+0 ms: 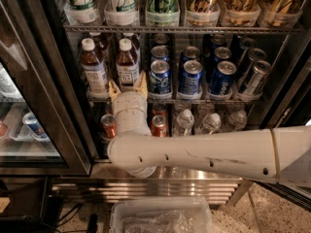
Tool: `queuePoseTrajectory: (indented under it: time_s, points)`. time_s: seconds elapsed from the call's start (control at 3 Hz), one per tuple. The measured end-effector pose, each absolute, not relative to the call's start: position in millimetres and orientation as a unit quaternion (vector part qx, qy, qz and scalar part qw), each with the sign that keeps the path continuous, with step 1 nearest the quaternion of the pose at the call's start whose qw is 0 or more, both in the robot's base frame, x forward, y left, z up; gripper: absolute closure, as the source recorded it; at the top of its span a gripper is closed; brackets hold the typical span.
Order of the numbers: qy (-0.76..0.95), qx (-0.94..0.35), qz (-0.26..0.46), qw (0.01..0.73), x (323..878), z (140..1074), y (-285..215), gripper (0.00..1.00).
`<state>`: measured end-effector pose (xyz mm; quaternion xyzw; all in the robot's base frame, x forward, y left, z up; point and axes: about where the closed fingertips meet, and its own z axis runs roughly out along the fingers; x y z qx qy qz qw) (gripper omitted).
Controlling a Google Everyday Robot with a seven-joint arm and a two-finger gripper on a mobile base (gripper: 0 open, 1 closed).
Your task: Pick blue plastic bottle from middle shelf of fridge
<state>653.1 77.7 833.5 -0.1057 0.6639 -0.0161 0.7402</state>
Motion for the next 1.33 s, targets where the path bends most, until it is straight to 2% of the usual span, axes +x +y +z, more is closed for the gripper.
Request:
queuePoseTrajectory:
  time_s: [0.33, 1.0, 1.33]
  points:
    - [0.664, -0.11, -0.014, 0.74, 655.8, 833.8, 76.1, 0.48]
    - [0.664, -0.11, -0.014, 0.74, 655.8, 833.8, 76.0, 0.95]
    - [0.664, -0.11, -0.014, 0.74, 655.8, 833.8, 76.0, 1.0]
